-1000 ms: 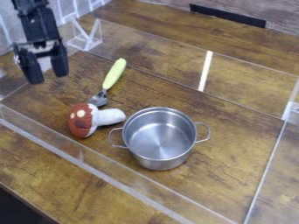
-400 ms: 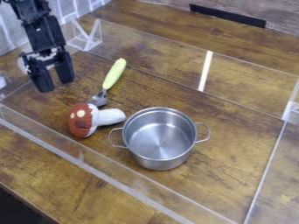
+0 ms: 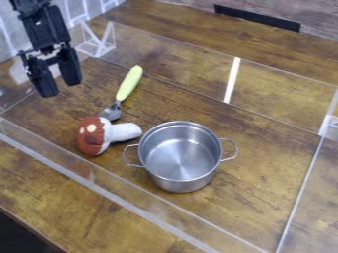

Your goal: Move the green spoon to the left

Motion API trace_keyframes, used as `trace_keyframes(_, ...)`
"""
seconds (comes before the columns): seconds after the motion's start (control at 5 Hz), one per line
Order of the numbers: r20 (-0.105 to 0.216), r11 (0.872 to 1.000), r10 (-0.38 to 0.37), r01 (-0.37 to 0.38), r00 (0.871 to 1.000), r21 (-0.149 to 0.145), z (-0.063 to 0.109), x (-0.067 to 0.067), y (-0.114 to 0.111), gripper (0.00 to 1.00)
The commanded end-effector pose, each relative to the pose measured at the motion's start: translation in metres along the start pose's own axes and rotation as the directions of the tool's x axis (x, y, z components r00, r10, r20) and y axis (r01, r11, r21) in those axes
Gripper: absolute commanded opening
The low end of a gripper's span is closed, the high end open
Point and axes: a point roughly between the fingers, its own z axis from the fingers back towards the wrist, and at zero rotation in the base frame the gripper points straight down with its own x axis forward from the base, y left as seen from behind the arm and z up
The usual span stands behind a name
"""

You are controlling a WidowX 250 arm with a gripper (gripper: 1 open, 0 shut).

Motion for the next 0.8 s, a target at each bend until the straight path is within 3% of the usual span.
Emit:
trace_keyframes(0.0, -0.046, 0.992, -0.030, 0.036, 0.998, 0.120, 0.031, 0.013, -0.010, 1.00)
trace_keyframes(0.6, -0.068, 0.988, -0.028, 0.038, 0.997, 0.149, 0.039, 0.021, 0.022, 1.00)
